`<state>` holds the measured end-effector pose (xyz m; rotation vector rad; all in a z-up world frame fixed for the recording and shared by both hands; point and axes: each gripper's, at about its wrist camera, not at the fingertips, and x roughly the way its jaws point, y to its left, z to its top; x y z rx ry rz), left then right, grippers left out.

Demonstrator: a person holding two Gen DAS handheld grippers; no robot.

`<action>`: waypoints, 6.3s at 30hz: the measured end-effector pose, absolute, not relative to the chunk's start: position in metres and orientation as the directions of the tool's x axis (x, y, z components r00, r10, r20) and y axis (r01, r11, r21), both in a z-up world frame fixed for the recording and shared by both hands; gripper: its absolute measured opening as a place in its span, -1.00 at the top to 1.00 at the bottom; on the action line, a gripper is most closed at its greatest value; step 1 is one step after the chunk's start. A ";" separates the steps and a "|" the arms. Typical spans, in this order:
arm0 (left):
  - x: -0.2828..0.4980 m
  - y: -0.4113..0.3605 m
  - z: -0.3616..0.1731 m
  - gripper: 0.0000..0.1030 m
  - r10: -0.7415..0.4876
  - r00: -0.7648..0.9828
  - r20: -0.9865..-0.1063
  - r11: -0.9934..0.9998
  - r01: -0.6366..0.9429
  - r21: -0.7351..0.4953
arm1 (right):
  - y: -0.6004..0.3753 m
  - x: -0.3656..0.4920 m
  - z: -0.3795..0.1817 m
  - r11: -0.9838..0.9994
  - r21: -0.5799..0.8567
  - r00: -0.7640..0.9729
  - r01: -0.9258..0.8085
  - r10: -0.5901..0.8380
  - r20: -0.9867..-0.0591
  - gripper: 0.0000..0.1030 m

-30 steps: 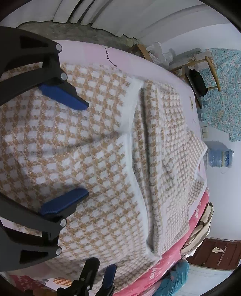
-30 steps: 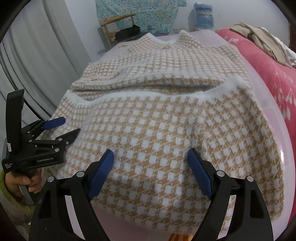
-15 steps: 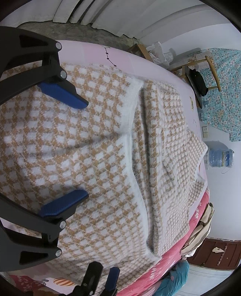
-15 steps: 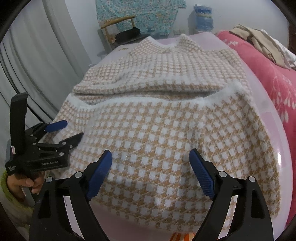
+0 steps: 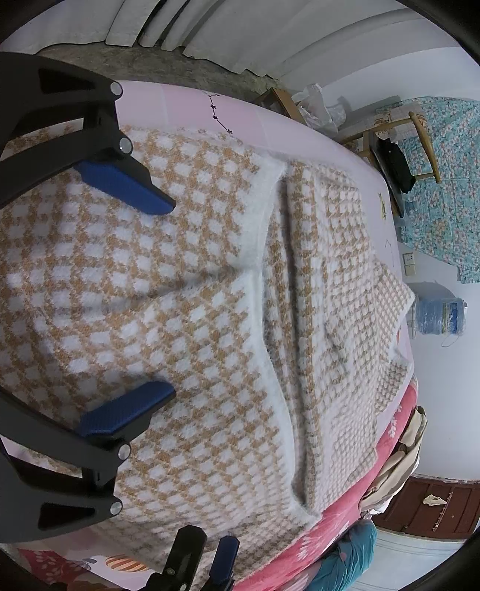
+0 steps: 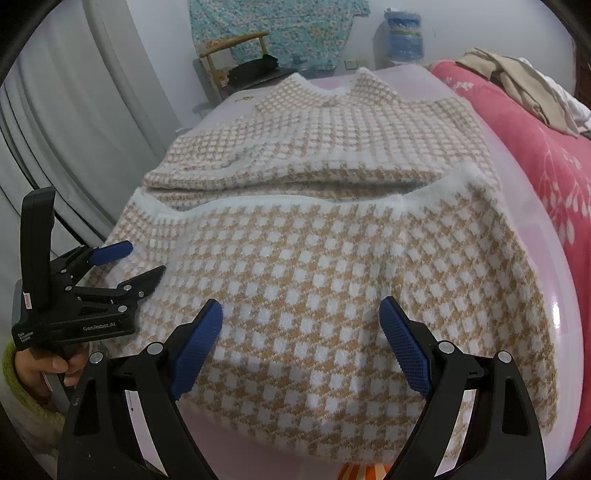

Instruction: Fold large clothes

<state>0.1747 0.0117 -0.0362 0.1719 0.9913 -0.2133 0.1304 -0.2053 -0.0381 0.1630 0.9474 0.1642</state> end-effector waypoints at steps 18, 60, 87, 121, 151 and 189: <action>0.176 0.012 -0.037 -0.80 -0.097 0.526 -0.845 0.966 0.254 0.047 | -0.206 0.131 -0.037 0.975 0.212 0.574 -0.066 0.211 -0.791 -0.61; 0.178 0.012 -0.038 -0.90 -0.070 0.520 -0.852 0.973 0.225 0.057 | -0.210 0.132 -0.035 0.974 0.223 0.582 -0.049 0.209 -0.786 -0.61; 0.212 0.026 0.078 -0.89 -0.183 0.615 -0.767 0.946 0.322 0.032 | -0.225 0.166 0.037 0.970 0.221 0.608 -0.099 0.234 -0.759 -0.61; 0.552 -0.049 -0.014 0.49 -0.327 0.387 -0.862 0.944 0.088 -0.319 | -0.319 0.524 -0.037 0.860 0.463 0.349 0.216 0.375 -0.859 0.58; 0.320 -0.023 0.014 0.72 -0.382 0.435 -0.815 0.847 0.517 -0.122 | -0.287 0.278 0.055 0.905 0.326 0.569 -0.273 0.426 -0.704 0.10; 0.398 -0.007 0.024 0.59 -0.451 0.476 -0.755 0.859 0.462 -0.221 | -0.241 0.376 -0.002 0.938 0.287 0.470 -0.194 0.346 -0.812 0.47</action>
